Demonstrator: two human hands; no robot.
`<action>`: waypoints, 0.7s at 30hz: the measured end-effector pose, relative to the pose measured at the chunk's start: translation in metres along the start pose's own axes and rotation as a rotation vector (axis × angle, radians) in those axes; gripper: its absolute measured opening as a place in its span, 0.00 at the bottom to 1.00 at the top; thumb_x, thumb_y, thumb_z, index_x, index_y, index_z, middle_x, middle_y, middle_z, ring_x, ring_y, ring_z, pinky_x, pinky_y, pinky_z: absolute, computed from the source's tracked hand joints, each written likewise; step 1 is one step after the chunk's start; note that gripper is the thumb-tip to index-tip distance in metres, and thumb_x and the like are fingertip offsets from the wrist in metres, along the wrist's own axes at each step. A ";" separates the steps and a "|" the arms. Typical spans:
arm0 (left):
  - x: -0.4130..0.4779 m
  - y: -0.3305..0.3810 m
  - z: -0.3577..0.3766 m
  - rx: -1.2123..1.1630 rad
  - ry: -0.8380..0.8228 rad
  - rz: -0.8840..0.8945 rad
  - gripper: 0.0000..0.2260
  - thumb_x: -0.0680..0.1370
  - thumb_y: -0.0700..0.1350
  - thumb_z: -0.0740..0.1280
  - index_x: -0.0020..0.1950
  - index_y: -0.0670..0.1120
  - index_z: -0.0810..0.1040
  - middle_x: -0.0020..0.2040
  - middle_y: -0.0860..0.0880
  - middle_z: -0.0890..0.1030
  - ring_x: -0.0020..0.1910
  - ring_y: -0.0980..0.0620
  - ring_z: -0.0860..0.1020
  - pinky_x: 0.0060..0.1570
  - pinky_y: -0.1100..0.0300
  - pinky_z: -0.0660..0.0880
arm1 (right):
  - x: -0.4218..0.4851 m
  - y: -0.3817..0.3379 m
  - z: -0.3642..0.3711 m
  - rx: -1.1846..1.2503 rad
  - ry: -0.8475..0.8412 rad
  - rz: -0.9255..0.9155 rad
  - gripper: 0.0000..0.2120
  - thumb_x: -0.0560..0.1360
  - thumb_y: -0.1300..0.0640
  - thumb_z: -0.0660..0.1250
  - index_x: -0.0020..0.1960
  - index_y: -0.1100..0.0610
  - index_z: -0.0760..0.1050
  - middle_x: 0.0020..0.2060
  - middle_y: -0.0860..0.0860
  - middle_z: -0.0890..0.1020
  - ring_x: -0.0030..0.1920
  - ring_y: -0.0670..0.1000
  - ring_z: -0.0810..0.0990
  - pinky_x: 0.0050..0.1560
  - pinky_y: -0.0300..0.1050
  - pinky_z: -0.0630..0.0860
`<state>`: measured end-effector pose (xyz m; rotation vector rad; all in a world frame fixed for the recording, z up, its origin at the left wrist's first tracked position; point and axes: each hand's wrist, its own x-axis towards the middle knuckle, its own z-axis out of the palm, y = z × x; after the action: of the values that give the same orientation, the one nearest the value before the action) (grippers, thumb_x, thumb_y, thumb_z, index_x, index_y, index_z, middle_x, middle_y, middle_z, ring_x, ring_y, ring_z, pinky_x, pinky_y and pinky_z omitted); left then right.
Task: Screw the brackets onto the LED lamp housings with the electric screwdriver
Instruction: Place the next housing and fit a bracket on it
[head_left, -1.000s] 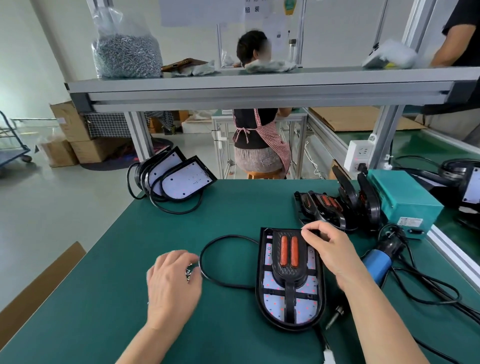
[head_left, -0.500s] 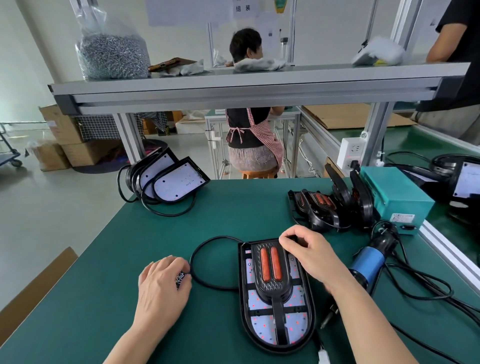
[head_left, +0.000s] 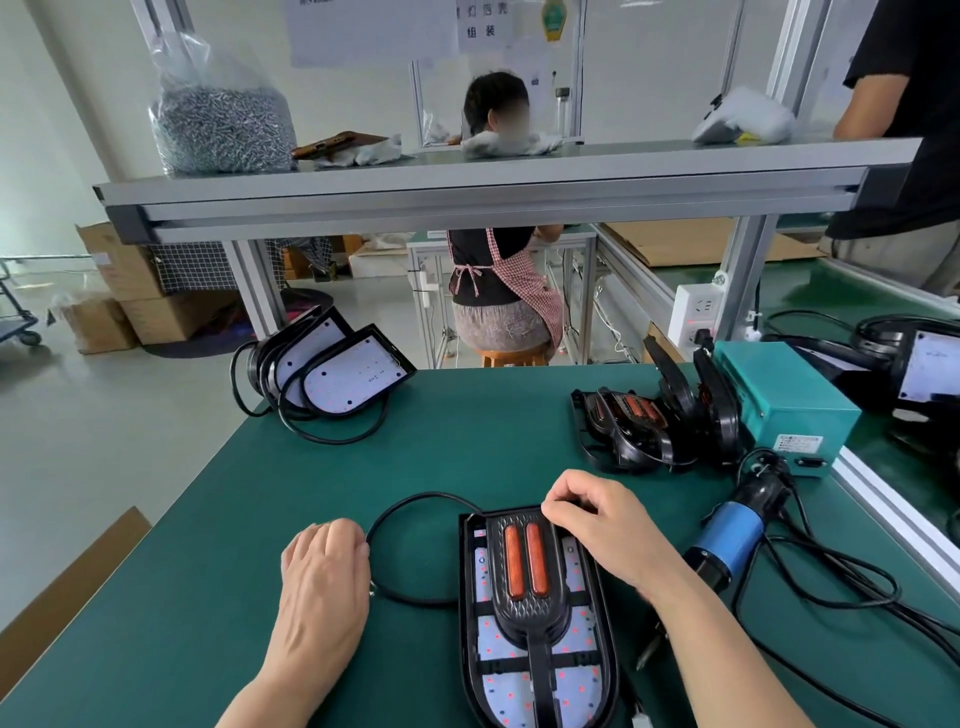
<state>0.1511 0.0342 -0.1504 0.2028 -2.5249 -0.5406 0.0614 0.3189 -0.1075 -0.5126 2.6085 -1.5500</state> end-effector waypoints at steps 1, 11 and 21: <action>-0.001 0.001 -0.001 -0.006 0.003 0.009 0.09 0.81 0.39 0.59 0.40 0.45 0.68 0.36 0.53 0.72 0.39 0.47 0.72 0.55 0.54 0.65 | 0.000 0.000 0.001 -0.014 -0.001 -0.006 0.08 0.76 0.55 0.69 0.38 0.51 0.78 0.37 0.49 0.82 0.36 0.41 0.75 0.42 0.35 0.71; -0.003 -0.005 0.001 0.042 0.045 0.009 0.03 0.73 0.39 0.63 0.40 0.44 0.75 0.34 0.53 0.73 0.37 0.45 0.73 0.50 0.51 0.68 | -0.001 0.000 0.003 -0.042 0.006 0.002 0.09 0.77 0.53 0.68 0.38 0.51 0.78 0.38 0.51 0.82 0.34 0.40 0.74 0.40 0.37 0.72; 0.000 -0.006 -0.001 0.060 0.053 0.009 0.12 0.71 0.30 0.71 0.42 0.47 0.82 0.39 0.57 0.78 0.41 0.46 0.77 0.54 0.55 0.62 | -0.001 0.000 0.004 -0.055 0.027 -0.009 0.08 0.76 0.53 0.68 0.38 0.51 0.78 0.37 0.50 0.82 0.35 0.41 0.74 0.41 0.38 0.72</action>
<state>0.1519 0.0285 -0.1525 0.2250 -2.4911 -0.4505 0.0634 0.3156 -0.1101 -0.5111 2.6795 -1.5017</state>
